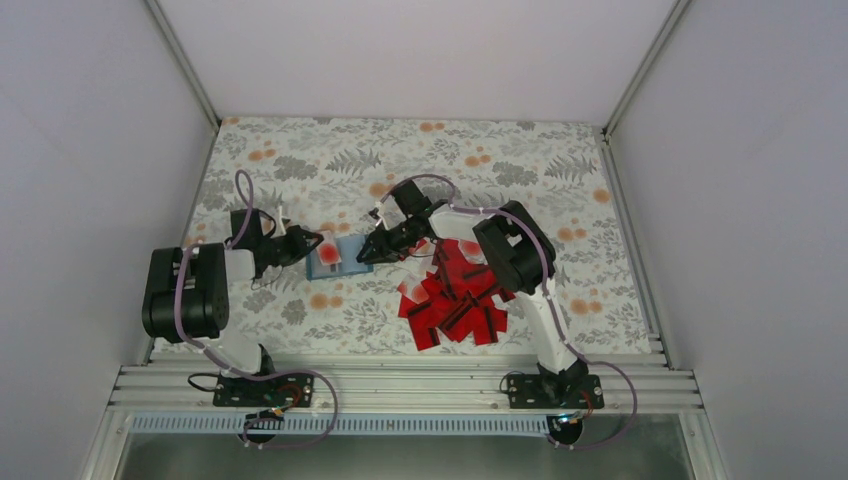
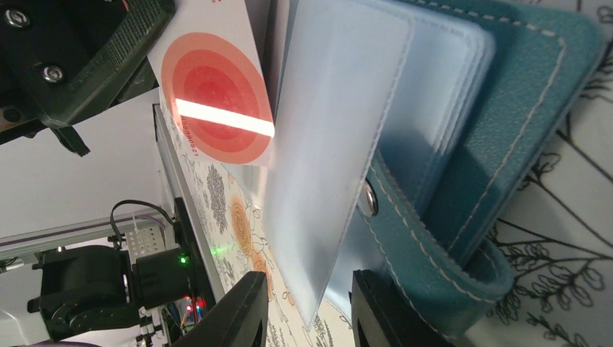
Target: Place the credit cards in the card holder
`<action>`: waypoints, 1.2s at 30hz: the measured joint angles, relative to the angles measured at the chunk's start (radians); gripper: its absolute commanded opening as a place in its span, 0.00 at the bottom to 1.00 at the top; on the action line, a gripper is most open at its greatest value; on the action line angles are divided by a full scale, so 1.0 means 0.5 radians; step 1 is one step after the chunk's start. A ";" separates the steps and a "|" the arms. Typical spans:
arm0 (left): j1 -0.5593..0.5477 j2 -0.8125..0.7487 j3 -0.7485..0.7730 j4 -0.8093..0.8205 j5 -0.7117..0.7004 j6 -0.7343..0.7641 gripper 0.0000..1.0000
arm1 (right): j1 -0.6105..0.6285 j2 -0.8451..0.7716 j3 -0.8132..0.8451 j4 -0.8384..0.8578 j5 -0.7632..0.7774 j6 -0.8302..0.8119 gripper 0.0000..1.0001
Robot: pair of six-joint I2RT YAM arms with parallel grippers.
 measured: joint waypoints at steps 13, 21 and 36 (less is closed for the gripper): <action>-0.011 0.051 -0.002 0.131 0.060 -0.055 0.02 | -0.006 -0.004 -0.045 0.050 -0.018 -0.040 0.29; -0.027 0.087 -0.003 0.156 0.084 -0.069 0.03 | -0.011 -0.007 -0.066 0.080 -0.031 -0.047 0.29; -0.048 0.097 -0.057 0.159 0.094 -0.106 0.02 | -0.015 -0.007 -0.072 0.092 -0.037 -0.062 0.29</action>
